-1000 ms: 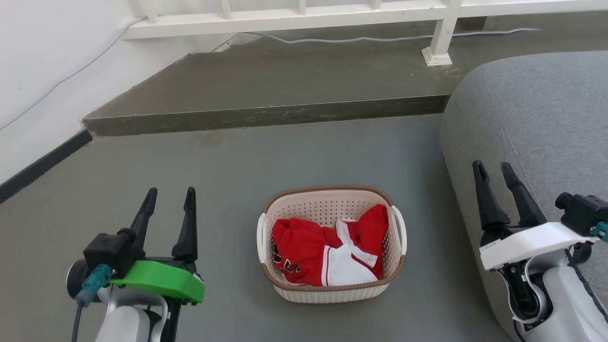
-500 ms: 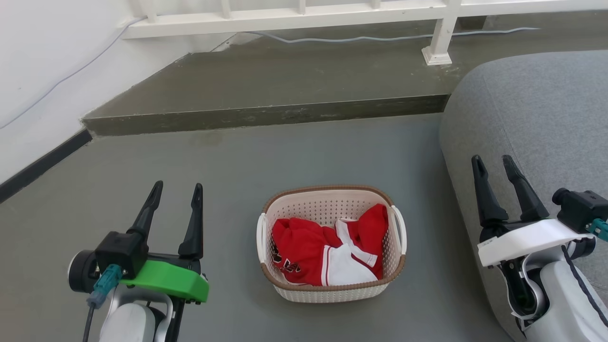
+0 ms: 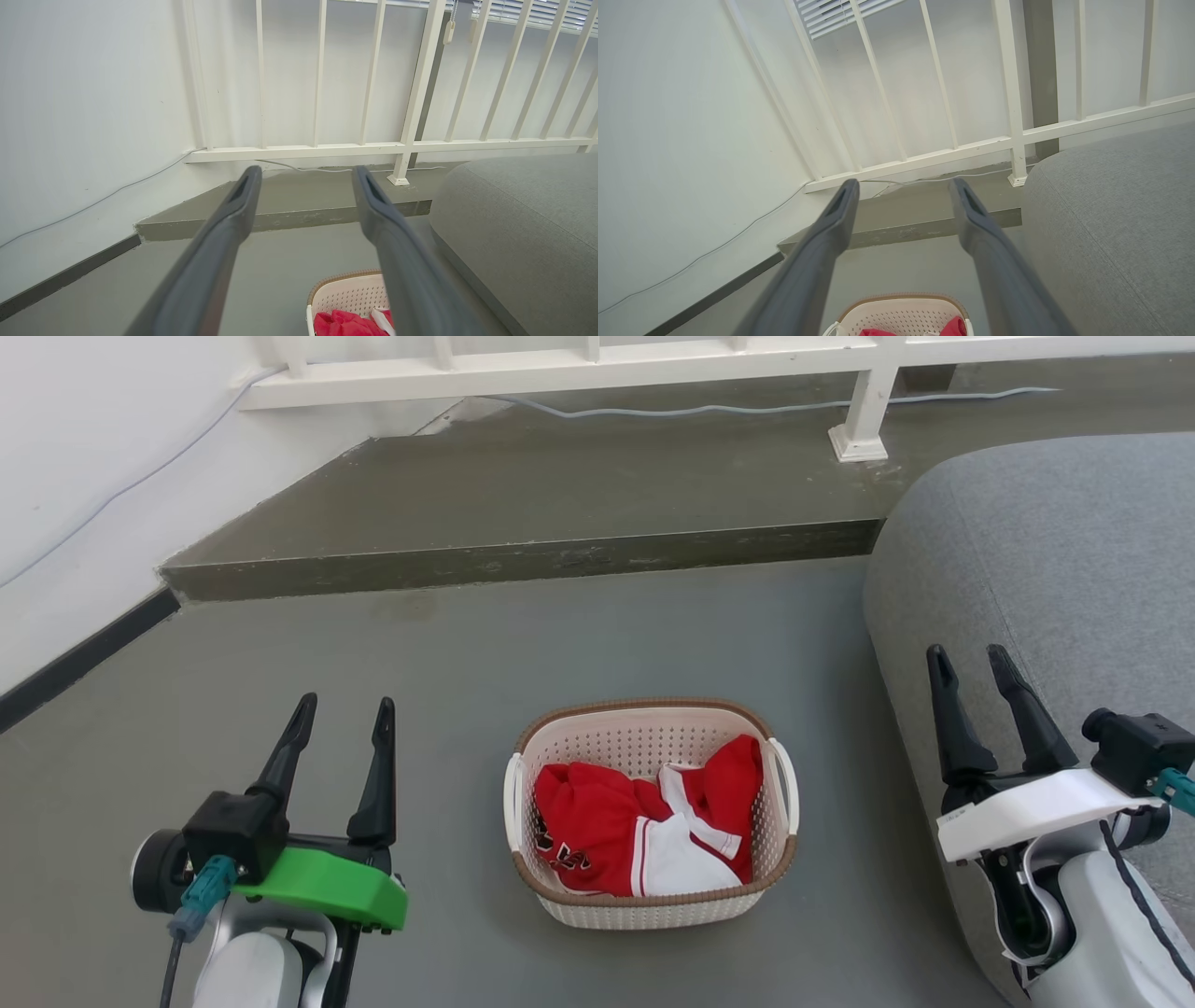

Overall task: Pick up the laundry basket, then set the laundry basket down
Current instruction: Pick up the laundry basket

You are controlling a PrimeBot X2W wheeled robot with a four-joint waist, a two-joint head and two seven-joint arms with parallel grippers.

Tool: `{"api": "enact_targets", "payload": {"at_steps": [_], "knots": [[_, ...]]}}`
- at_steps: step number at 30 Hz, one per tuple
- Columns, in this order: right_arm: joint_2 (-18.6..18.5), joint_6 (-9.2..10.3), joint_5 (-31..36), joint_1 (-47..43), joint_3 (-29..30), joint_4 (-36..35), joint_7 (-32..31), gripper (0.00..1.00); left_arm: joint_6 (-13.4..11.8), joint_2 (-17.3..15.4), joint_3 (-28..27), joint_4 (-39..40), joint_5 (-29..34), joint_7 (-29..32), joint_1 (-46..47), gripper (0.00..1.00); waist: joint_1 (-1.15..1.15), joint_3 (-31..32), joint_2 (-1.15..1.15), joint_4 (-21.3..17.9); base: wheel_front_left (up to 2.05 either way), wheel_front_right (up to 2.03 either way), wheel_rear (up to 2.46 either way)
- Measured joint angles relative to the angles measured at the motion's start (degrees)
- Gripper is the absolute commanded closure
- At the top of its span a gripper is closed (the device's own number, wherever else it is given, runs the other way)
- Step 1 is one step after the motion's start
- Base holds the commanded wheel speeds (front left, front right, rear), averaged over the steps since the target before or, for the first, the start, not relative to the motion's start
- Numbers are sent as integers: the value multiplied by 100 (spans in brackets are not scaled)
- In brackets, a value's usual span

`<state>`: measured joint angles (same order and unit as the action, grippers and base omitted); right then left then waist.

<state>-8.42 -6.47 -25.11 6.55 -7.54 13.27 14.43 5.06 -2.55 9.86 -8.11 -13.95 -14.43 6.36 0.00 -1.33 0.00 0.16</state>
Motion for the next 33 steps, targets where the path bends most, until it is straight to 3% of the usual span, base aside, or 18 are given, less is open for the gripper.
{"api": "enact_targets", "payload": {"at_steps": [15, 33], "knots": [[15, -2, 105, 13, 41, 10, 0, 0, 29, 4, 31, 23, -178, 0, 15, 0, 0, -253, 0, -45, 0, 0, 0], [-15, -9, 96, 521, 70, 135, 0, 0, 54, 14, 221, -263, -261, 0, 693, 0, 0, -1367, 0, -140, 0, 0, 0]]}}
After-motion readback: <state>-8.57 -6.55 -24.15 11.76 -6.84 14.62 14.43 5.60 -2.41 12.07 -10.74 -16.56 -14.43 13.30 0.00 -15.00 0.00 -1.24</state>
